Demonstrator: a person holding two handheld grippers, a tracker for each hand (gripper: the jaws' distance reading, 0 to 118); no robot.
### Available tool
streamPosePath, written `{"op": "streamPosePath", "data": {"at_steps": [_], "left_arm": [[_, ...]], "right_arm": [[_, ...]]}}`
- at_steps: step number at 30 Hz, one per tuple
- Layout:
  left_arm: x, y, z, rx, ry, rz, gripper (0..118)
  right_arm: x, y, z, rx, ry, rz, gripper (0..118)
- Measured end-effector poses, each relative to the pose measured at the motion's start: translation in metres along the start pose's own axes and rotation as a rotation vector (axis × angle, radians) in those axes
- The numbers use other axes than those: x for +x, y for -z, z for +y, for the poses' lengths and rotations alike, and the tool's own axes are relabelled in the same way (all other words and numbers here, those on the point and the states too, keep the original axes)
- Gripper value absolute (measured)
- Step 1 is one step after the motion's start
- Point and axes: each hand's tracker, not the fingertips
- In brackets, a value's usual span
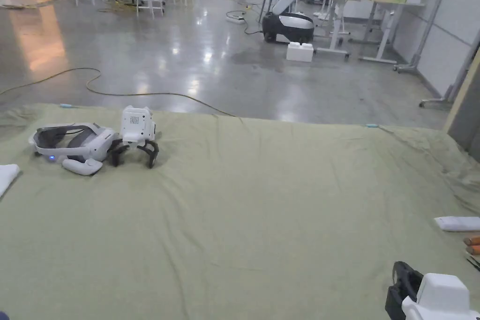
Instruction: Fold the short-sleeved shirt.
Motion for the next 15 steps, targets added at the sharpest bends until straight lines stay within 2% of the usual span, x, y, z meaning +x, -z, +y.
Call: {"op": "streamPosePath", "data": {"at_steps": [5, 10, 15], "left_arm": [[-0.002, -0.026, 0.003, 0.075, 0.028, 0.191, 65], [0.000, -0.055, 0.002, 0.171, -0.015, 0.348, 65], [0.035, -0.052, -0.012, 0.241, 0.121, 0.346, 65]], "right_arm": [[-0.006, 0.000, -0.005, -0.017, -0.015, 0.019, 0], [-0.014, 0.004, -0.007, -0.025, -0.013, 0.039, 0], [-0.026, 0.009, -0.011, -0.032, -0.012, 0.064, 0]]}}
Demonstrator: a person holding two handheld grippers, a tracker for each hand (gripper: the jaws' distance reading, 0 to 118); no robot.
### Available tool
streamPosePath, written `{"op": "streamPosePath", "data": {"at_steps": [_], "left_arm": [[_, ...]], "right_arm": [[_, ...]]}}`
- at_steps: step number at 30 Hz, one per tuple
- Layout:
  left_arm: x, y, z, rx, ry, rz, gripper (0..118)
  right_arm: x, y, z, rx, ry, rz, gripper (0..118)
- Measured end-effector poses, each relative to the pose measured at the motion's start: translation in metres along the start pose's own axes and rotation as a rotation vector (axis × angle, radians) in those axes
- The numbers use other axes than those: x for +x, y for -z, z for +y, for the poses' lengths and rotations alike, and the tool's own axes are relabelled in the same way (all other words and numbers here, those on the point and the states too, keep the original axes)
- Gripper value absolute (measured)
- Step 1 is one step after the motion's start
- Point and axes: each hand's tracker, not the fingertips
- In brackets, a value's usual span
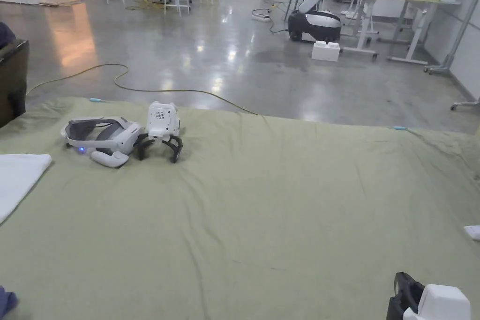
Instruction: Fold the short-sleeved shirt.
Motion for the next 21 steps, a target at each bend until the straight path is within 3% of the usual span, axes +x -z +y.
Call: {"op": "streamPosePath", "data": {"at_steps": [6, 7, 9, 16, 18, 21], "left_arm": [[0.083, 0.002, -0.036, 0.157, 0.055, -0.188, 65], [0.118, 0.005, -0.050, 0.075, -0.440, -0.750, 65], [0.151, 0.015, -0.064, 0.138, -0.348, -0.726, 64], [0.267, 0.008, -0.097, 0.349, -0.330, -0.708, 64], [0.291, 0.010, -0.103, 0.418, -0.373, -0.662, 57], [0.319, -0.009, -0.104, 0.500, -0.401, -0.633, 33]], "right_arm": [[-0.017, -0.001, 0.000, 0.013, 0.008, 0.025, 0], [-0.019, 0.000, 0.000, 0.012, 0.007, 0.026, 0], [-0.025, 0.001, 0.000, 0.011, 0.022, 0.039, 0], [-0.043, 0.003, 0.009, 0.035, 0.036, 0.049, 0], [-0.047, 0.002, 0.015, 0.054, 0.036, 0.044, 0], [-0.049, -0.006, 0.026, 0.094, 0.078, 0.028, 0]]}}
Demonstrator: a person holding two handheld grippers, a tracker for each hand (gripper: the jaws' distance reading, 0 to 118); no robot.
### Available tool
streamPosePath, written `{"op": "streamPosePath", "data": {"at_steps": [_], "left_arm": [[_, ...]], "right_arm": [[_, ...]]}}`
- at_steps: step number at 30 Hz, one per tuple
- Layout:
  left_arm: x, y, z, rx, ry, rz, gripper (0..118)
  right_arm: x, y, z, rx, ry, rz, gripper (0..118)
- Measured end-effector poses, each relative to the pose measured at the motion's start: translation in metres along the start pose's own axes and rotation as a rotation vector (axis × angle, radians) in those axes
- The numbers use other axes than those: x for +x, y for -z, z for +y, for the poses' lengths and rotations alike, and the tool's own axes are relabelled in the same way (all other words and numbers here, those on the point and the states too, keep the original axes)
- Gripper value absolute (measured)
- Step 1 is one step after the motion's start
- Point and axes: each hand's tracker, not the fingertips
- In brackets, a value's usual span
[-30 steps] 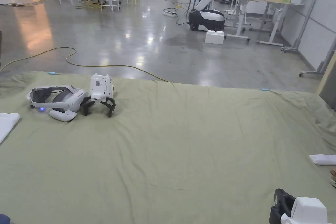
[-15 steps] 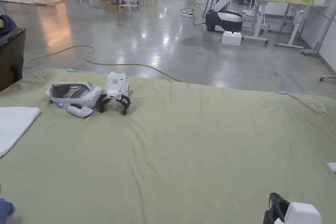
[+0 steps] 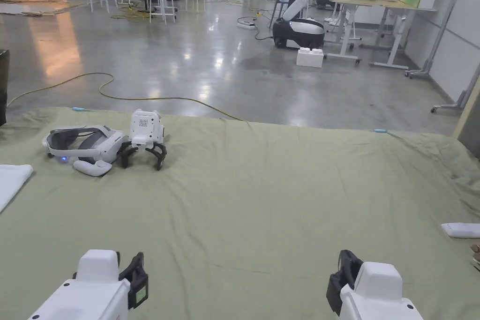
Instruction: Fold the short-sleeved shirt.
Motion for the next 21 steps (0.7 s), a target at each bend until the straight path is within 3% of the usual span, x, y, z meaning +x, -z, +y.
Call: {"op": "streamPosePath", "data": {"at_steps": [4, 9, 10, 16, 21], "left_arm": [[0.028, -0.007, -0.005, 0.123, 0.080, 0.007, 4], [0.043, -0.014, -0.003, 0.159, 0.100, 0.050, 0], [0.048, -0.017, 0.005, 0.135, 0.685, 0.219, 0], [0.049, -0.031, 0.005, 0.213, 0.595, 0.195, 0], [0.050, -0.032, 0.004, 0.216, 0.599, 0.197, 0]], "right_arm": [[-0.008, -0.005, 0.014, 0.051, -0.034, -0.009, 0], [-0.019, -0.006, 0.021, 0.095, -0.069, -0.009, 0], [-0.021, -0.006, 0.020, 0.097, -0.074, -0.005, 0], [-0.040, -0.013, 0.007, 0.092, -0.079, 0.012, 0], [-0.043, -0.010, 0.003, 0.080, -0.066, 0.018, 0]]}}
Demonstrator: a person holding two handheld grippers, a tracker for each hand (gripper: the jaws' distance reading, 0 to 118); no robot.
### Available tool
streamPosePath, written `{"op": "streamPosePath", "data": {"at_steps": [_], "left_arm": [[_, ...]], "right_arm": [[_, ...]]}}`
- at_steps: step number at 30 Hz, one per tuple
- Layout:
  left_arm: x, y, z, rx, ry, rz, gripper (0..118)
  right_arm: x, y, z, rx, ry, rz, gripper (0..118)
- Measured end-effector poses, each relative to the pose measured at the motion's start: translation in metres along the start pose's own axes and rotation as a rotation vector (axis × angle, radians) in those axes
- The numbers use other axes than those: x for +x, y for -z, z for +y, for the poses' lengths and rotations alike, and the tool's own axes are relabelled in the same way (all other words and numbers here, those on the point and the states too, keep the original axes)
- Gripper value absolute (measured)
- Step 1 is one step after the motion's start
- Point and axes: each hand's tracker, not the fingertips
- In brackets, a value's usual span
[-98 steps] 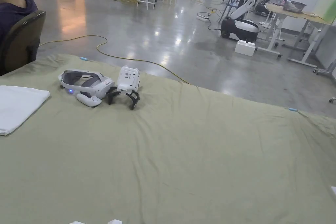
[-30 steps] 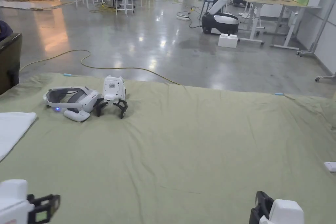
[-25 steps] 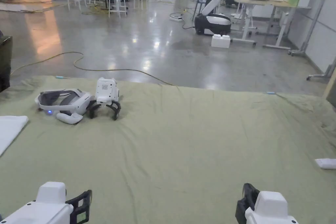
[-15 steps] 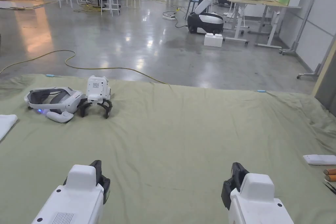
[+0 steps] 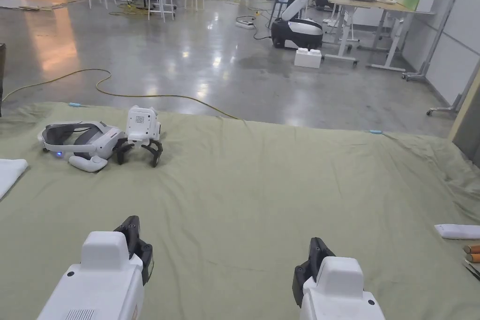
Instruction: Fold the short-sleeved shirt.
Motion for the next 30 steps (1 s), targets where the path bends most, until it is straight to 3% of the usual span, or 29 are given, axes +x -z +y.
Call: {"op": "streamPosePath", "data": {"at_steps": [25, 27, 29, 30], "left_arm": [[-0.015, 0.012, -0.001, -0.027, 0.063, 0.021, 0], [-0.016, 0.013, -0.001, -0.033, 0.060, 0.026, 14], [-0.015, 0.012, -0.001, -0.030, 0.056, 0.027, 40], [-0.015, 0.012, -0.001, -0.026, 0.058, 0.026, 40]], "right_arm": [[0.026, 0.007, 0.004, 0.008, 0.019, -0.046, 0], [0.027, 0.007, 0.004, 0.010, 0.018, -0.054, 1], [0.027, 0.007, 0.003, 0.009, 0.015, -0.061, 18], [0.026, 0.007, 0.003, 0.011, 0.007, -0.083, 18]]}}
